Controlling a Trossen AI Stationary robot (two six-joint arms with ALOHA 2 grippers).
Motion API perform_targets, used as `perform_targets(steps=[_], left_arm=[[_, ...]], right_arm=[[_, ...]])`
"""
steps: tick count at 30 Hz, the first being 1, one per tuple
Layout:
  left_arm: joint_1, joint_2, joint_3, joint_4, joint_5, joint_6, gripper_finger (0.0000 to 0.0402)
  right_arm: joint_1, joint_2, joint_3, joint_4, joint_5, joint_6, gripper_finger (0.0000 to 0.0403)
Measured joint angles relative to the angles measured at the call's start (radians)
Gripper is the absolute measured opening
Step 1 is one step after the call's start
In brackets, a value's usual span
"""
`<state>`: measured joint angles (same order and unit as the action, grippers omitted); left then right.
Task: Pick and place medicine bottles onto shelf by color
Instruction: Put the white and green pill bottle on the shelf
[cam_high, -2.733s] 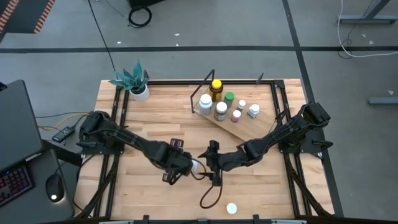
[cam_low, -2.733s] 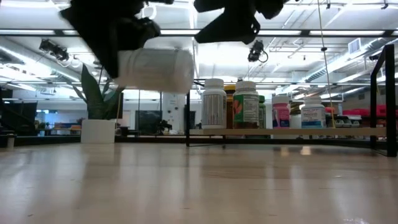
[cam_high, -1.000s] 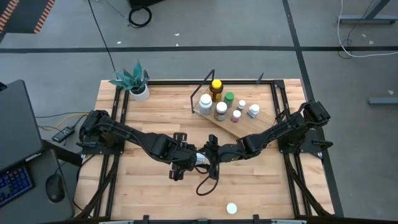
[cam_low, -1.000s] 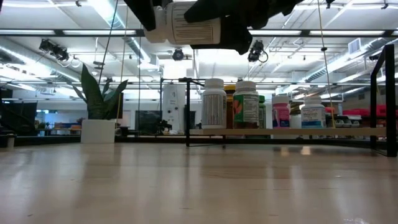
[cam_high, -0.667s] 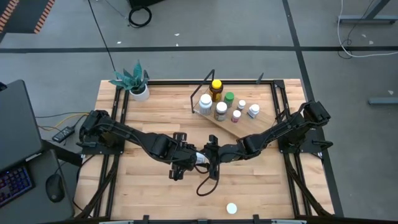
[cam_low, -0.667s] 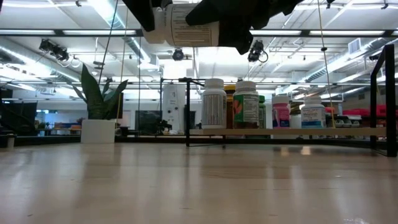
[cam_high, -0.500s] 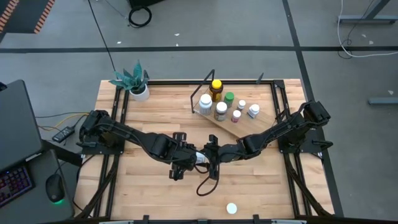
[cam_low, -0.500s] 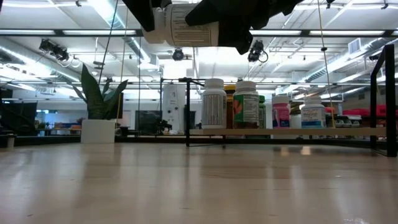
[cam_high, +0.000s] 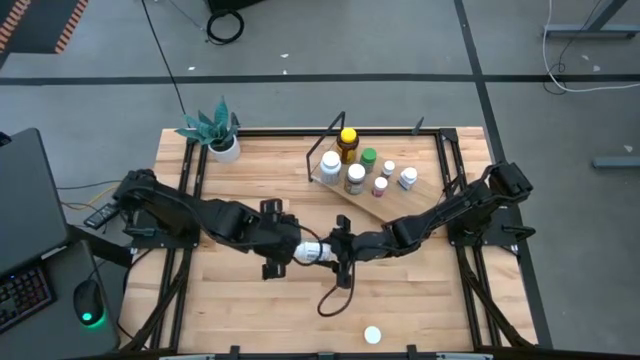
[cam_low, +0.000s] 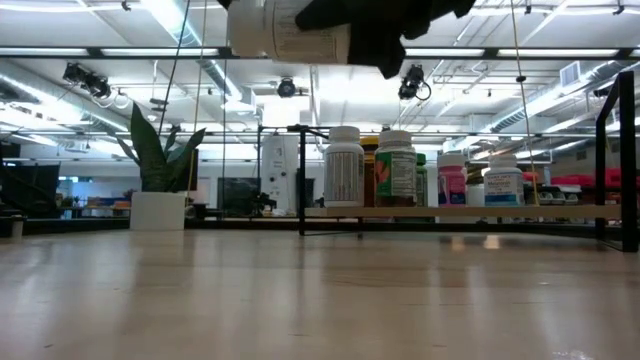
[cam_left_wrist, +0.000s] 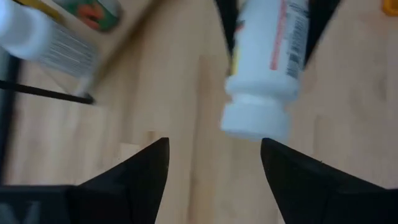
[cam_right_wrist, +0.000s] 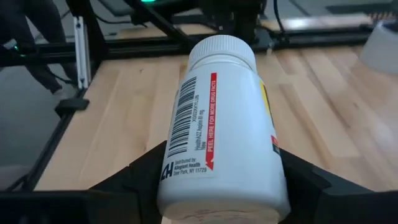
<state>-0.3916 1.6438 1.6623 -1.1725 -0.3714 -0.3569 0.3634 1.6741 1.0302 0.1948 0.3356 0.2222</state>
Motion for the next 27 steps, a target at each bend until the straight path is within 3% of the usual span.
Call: perform_targets(steps=[7, 10, 13, 18, 23, 27], left_arm=[[-0.113, -0.043, -0.001, 0.037, -0.307, -0.081, 0.0261], [-0.154, -0.043, -0.001, 0.088, -0.372, -0.099, 0.0261], [-0.169, -0.042, -0.031, 0.183, -0.356, -0.102, 0.0261], [-0.138, -0.036, -0.184, 0.404, -0.196, -0.048, 0.0261], [-0.095, -0.045, -0.295, 0.612, -0.187, 0.036, 0.0262], [-0.038, -0.105, -0.43, 0.883, -0.178, 0.102, 0.0268]], right_arm=[[0.043, -0.093, 0.0, -0.047, 0.09, -0.092, 0.0223], [0.061, -0.139, 0.0, -0.085, 0.122, -0.107, 0.0228], [0.075, -0.179, -0.029, -0.092, 0.144, -0.108, 0.0231], [0.106, -0.257, -0.101, -0.075, 0.149, -0.049, 0.0225], [0.163, -0.316, -0.178, -0.061, 0.232, 0.012, 0.0229], [0.195, -0.346, -0.24, 0.006, 0.348, 0.023, 0.0231]])
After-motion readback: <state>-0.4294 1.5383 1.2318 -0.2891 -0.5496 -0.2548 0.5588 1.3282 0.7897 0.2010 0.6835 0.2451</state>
